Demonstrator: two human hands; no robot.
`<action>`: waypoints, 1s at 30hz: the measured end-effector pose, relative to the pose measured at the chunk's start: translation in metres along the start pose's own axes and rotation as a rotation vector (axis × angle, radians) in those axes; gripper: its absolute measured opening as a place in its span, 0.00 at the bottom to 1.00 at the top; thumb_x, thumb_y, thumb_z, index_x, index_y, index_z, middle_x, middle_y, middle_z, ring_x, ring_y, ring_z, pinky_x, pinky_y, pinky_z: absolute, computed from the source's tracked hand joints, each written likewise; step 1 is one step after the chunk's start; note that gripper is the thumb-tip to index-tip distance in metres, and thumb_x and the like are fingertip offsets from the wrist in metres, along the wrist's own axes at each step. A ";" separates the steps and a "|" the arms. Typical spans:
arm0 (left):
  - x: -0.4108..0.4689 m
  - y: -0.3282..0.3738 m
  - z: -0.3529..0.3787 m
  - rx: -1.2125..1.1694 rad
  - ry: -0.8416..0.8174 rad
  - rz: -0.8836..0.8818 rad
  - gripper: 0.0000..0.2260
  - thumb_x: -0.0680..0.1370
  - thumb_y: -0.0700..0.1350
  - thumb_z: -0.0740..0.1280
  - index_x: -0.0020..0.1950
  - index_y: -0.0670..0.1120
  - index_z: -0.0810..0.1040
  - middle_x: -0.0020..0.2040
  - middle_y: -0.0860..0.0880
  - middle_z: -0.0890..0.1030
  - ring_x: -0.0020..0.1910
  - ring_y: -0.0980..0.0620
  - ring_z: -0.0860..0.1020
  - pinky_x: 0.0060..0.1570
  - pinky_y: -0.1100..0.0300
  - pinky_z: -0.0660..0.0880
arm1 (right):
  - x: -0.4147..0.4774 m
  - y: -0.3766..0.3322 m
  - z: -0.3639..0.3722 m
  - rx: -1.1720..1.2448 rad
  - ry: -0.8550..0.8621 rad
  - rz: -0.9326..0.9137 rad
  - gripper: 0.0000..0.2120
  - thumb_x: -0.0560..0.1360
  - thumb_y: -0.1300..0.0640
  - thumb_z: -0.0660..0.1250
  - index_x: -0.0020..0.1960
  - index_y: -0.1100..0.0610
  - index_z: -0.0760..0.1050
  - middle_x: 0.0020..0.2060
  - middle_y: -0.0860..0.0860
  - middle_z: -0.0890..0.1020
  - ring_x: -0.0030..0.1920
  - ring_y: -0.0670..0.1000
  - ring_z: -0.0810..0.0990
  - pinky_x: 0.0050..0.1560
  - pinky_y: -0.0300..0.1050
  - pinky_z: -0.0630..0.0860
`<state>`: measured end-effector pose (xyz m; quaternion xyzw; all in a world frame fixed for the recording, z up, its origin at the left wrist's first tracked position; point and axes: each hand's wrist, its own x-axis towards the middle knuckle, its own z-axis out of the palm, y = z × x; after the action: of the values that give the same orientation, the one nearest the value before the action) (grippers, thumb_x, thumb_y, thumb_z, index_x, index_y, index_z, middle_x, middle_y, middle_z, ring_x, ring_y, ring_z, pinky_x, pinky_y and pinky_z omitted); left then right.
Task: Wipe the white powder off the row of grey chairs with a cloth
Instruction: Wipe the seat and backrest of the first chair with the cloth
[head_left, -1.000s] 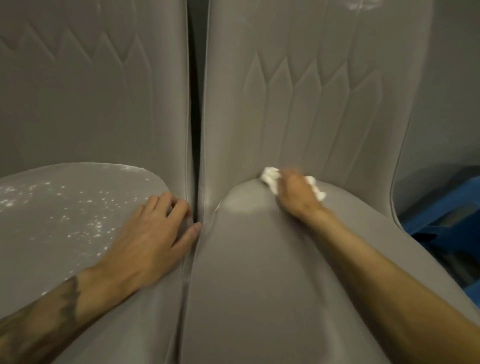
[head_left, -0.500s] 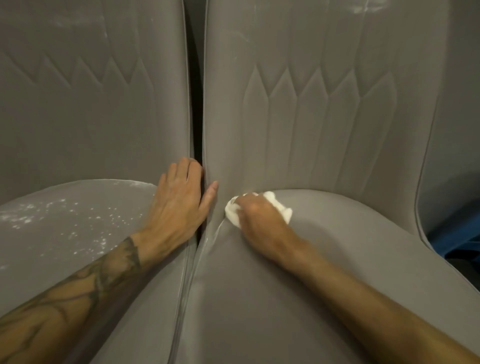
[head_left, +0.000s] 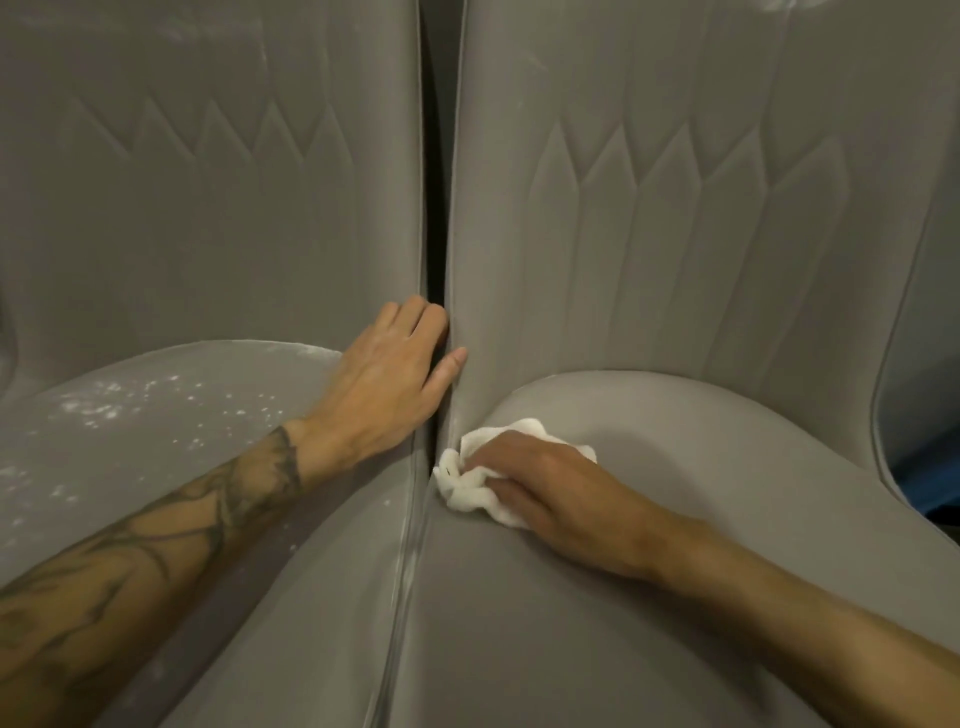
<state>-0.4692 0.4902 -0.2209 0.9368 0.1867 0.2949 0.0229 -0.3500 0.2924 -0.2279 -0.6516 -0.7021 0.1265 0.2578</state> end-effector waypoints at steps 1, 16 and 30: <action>0.000 0.000 -0.001 -0.004 -0.002 -0.002 0.09 0.85 0.54 0.60 0.51 0.52 0.63 0.51 0.54 0.65 0.48 0.53 0.64 0.49 0.55 0.68 | 0.006 0.004 0.000 -0.029 0.035 0.016 0.10 0.81 0.59 0.59 0.53 0.49 0.78 0.52 0.43 0.78 0.52 0.42 0.74 0.50 0.38 0.67; 0.015 0.013 -0.010 0.004 0.141 -0.048 0.11 0.83 0.50 0.66 0.57 0.44 0.71 0.52 0.45 0.74 0.49 0.45 0.73 0.50 0.46 0.75 | 0.012 0.031 -0.014 -0.108 0.500 -0.114 0.16 0.85 0.51 0.55 0.61 0.59 0.76 0.57 0.51 0.79 0.61 0.50 0.77 0.62 0.50 0.71; 0.155 0.035 -0.029 0.118 0.506 -0.025 0.28 0.84 0.52 0.60 0.81 0.42 0.60 0.81 0.36 0.59 0.77 0.35 0.63 0.76 0.42 0.60 | 0.006 0.138 -0.157 -0.788 0.901 0.043 0.21 0.80 0.65 0.65 0.73 0.63 0.69 0.70 0.60 0.70 0.72 0.57 0.67 0.73 0.51 0.65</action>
<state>-0.3561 0.5126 -0.1075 0.8306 0.2151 0.5080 -0.0757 -0.1504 0.2900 -0.1668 -0.7015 -0.5044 -0.4272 0.2665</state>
